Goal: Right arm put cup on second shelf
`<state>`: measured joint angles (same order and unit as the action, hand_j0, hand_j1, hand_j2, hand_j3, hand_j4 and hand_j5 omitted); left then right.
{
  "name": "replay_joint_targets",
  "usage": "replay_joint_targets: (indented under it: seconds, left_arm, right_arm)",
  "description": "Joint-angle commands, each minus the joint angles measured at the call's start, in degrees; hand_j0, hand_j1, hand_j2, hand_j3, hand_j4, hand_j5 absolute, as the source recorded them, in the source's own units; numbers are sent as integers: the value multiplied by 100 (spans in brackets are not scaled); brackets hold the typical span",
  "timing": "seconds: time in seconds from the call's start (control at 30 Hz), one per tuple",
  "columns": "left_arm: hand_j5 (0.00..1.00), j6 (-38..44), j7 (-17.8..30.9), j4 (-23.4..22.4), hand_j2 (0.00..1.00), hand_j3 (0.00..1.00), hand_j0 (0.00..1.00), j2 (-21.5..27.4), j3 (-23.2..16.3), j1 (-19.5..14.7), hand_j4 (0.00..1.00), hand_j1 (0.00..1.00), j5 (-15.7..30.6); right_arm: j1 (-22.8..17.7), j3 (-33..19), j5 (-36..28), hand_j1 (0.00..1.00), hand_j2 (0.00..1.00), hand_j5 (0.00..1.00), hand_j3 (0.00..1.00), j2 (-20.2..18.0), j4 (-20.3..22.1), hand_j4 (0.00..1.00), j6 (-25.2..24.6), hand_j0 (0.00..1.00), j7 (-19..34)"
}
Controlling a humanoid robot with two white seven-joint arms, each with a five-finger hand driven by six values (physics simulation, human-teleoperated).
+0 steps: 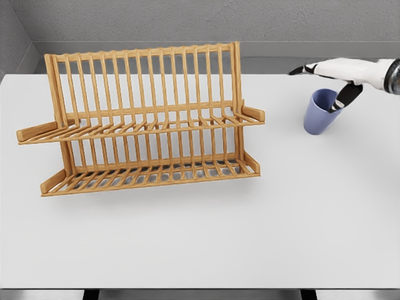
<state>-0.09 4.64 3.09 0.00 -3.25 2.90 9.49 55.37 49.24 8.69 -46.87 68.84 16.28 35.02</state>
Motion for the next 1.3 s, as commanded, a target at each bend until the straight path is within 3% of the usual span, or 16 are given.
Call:
replay_joint_targets:
  seconds: [0.0, 0.13, 0.37, 0.6, 1.27]
  left_arm:
    - [100, 0, 2, -1, 100, 100, 100, 0, 0, 0, 100, 100, 0]
    - [100, 0, 2, -1, 100, 100, 100, 0, 0, 0, 100, 100, 0]
    - [100, 0, 2, -1, 100, 100, 100, 0, 0, 0, 100, 100, 0]
    - [100, 0, 2, -1, 100, 100, 100, 0, 0, 0, 100, 100, 0]
    - [100, 0, 2, -1, 100, 100, 100, 0, 0, 0, 100, 100, 0]
  right_arm:
    - [0, 86, -16, 100, 100, 100, 100, -24, -11, 100, -11, 100, -2]
    - [-105, 86, -16, 100, 100, 100, 100, -112, -37, 100, -11, 100, -2]
    - [-132, 182, -16, 100, 100, 100, 100, -41, -582, 100, 42, 100, -2]
    - [-88, 270, -16, 100, 100, 100, 100, 125, -819, 100, 33, 100, -2]
    - [114, 270, 1, 100, 100, 100, 100, 257, -1048, 100, -20, 100, -2]
